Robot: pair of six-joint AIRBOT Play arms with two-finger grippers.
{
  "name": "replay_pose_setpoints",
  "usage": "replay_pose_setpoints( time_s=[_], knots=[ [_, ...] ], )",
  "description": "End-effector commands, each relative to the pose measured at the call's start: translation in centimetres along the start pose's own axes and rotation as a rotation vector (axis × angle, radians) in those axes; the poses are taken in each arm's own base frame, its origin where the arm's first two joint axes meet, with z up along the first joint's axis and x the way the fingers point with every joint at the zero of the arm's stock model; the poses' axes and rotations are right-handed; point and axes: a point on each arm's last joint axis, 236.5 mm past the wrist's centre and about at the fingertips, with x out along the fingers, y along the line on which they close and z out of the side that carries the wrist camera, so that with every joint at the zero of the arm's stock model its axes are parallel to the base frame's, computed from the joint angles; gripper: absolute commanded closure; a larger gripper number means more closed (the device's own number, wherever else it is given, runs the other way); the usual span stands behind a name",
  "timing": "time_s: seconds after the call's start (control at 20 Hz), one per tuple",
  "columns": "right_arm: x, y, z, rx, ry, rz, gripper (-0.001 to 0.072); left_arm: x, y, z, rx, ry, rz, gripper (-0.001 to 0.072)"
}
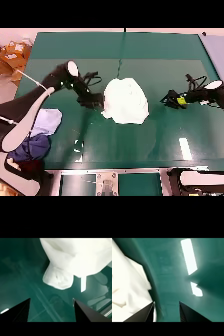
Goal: Fold the shirts.
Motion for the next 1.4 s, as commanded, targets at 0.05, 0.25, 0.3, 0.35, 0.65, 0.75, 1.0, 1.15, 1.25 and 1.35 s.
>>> replay_pose_setpoints(
  time_s=[0.05, 0.25, 0.3, 0.35, 0.65, 0.75, 1.0, 1.15, 1.25, 1.35],
  knots=[
    [4.5, 2.4, -0.1, 0.004, 0.04, 0.134, 0.0359, 3.7, 1.1, 1.6, -0.098, -0.134, -0.081, 0.0106],
    [6.3, 3.6, 0.1, -0.012, 0.067, 0.161, 0.0355, 4.2, -0.5, 3.1, -0.085, -0.188, -0.176, 0.0108],
    [6.6, 3.7, 0.1, -0.017, 0.072, 0.161, 0.0341, 4.8, -1.0, 2.6, -0.09, -0.157, -0.21, 0.0149],
    [6.8, 3.8, 0.0, -0.019, 0.078, 0.161, 0.0338, 5.4, -1.5, 1.6, -0.081, -0.111, -0.238, 0.0367],
    [8.6, 4.3, -0.8, 0.0, 0.113, 0.179, 0.0501, 1.0, 1.6, -1.1, -0.081, -0.015, -0.245, 0.0684],
    [8.5, 4.6, -0.3, -0.016, 0.098, 0.189, 0.0692, -1.4, 4.0, -0.8, -0.129, -0.049, -0.226, 0.0684],
    [4.5, 7.0, 2.2, -0.077, 0.046, 0.244, 0.0696, -3.4, 6.4, 0.6, -0.187, -0.121, -0.219, 0.0685],
    [-1.8, 10.9, 3.7, -0.195, -0.041, 0.289, 0.0696, -6.7, 4.1, 2.7, -0.099, -0.222, -0.21, 0.0686],
    [-8.0, 14.5, 4.9, -0.303, -0.178, 0.301, 0.0696, -12.7, 0.6, 4.4, 0.009, -0.372, -0.197, 0.0686],
    [-15.6, 18.8, 5.3, -0.436, -0.352, 0.307, 0.0696, -20.4, -4.2, 4.6, 0.147, -0.545, -0.185, 0.0686]
  ],
)
